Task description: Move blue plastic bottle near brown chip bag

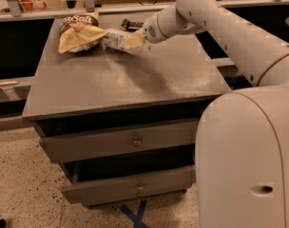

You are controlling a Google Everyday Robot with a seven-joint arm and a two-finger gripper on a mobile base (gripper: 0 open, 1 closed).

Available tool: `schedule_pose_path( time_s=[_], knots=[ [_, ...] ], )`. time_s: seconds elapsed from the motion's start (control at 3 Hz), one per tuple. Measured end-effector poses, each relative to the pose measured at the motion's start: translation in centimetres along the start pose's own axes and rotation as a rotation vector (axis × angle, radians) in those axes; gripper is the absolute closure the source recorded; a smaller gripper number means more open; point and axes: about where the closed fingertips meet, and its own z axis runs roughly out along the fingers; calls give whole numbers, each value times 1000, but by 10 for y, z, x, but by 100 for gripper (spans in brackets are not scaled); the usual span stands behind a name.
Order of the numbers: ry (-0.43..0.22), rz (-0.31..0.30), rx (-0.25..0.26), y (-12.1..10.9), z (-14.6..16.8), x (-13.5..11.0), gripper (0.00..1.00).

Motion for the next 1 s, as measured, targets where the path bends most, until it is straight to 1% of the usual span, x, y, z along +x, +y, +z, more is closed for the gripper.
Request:
schedule_pose_path(
  time_s=[0.33, 0.67, 1.0],
  knots=[
    [-1, 8, -7, 5, 0, 1, 15],
    [-1, 14, -2, 5, -3, 2, 0],
    [-14, 23, 16, 2, -10, 1, 0]
  ],
)
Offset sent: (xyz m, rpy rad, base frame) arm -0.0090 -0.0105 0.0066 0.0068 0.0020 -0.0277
